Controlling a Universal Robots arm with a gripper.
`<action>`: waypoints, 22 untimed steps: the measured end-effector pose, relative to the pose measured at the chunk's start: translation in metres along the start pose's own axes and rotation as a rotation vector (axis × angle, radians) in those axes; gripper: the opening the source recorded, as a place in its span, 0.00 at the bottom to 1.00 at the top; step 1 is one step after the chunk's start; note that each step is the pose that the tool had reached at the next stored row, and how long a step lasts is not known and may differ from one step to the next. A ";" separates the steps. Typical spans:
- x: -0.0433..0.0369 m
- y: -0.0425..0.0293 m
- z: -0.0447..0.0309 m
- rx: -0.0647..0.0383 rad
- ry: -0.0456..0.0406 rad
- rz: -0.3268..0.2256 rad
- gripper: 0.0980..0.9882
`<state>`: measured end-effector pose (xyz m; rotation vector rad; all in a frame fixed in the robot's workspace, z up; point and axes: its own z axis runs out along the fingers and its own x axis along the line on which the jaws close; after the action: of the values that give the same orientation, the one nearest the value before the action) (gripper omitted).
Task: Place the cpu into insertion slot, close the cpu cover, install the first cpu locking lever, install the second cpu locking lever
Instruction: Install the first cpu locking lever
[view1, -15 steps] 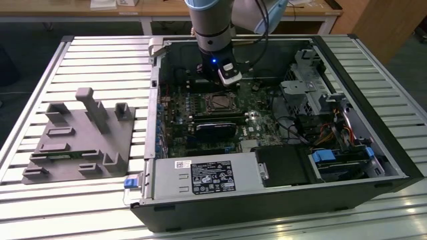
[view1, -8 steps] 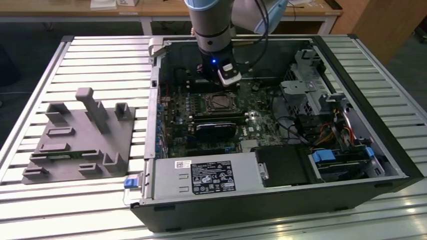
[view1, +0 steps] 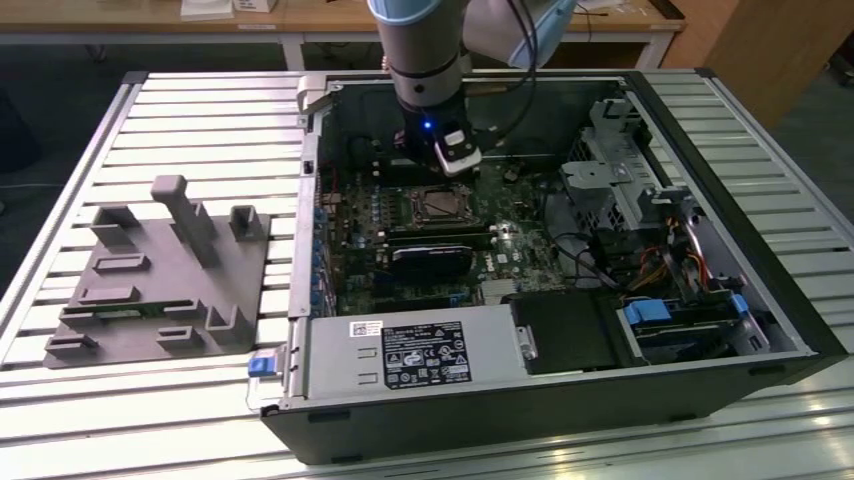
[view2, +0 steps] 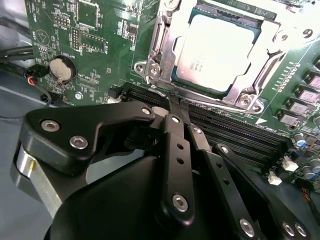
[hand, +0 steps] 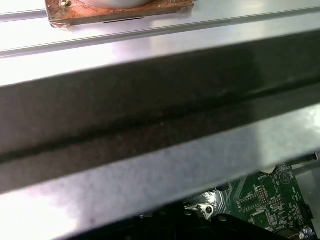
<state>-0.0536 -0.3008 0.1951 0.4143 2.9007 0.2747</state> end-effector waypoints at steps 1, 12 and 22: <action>0.0000 -0.0003 0.0004 0.001 -0.0006 0.003 0.01; 0.0002 -0.0026 0.0037 -0.002 -0.0017 0.016 0.01; -0.0008 -0.0014 -0.0004 -0.015 0.0016 0.018 0.01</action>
<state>-0.0533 -0.3024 0.1954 0.4383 2.8958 0.2998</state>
